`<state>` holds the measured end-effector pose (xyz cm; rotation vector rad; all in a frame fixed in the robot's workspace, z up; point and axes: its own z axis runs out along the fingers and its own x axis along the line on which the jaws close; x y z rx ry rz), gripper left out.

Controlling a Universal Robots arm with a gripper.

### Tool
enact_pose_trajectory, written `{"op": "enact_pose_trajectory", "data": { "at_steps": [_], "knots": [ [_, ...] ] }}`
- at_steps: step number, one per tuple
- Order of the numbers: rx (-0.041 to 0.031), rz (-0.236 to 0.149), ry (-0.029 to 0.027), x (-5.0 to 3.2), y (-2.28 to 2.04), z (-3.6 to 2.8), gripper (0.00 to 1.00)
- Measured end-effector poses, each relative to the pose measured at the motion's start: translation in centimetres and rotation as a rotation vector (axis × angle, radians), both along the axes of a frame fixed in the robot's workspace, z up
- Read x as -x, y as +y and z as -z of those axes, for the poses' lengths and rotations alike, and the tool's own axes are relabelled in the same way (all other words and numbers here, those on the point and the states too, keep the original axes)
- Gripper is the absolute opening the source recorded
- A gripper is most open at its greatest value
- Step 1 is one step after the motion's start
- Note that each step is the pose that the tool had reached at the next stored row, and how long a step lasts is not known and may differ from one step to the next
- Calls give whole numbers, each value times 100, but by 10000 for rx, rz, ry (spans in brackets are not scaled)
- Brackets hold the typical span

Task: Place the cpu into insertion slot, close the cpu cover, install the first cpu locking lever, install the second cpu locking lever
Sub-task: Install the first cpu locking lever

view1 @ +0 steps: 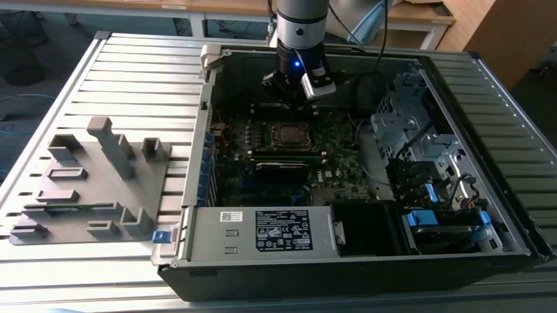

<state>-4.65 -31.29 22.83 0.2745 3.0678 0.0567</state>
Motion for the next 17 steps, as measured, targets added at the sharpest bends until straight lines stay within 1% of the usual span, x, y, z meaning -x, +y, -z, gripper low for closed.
{"op": "enact_pose_trajectory", "data": {
  "at_steps": [4,7,17],
  "knots": [
    [2,-1,1,0,0,-23,11],
    [1,-3,0,0,-6,-23,11],
    [0,-1,0,0,-84,-22,11]
  ]
}}
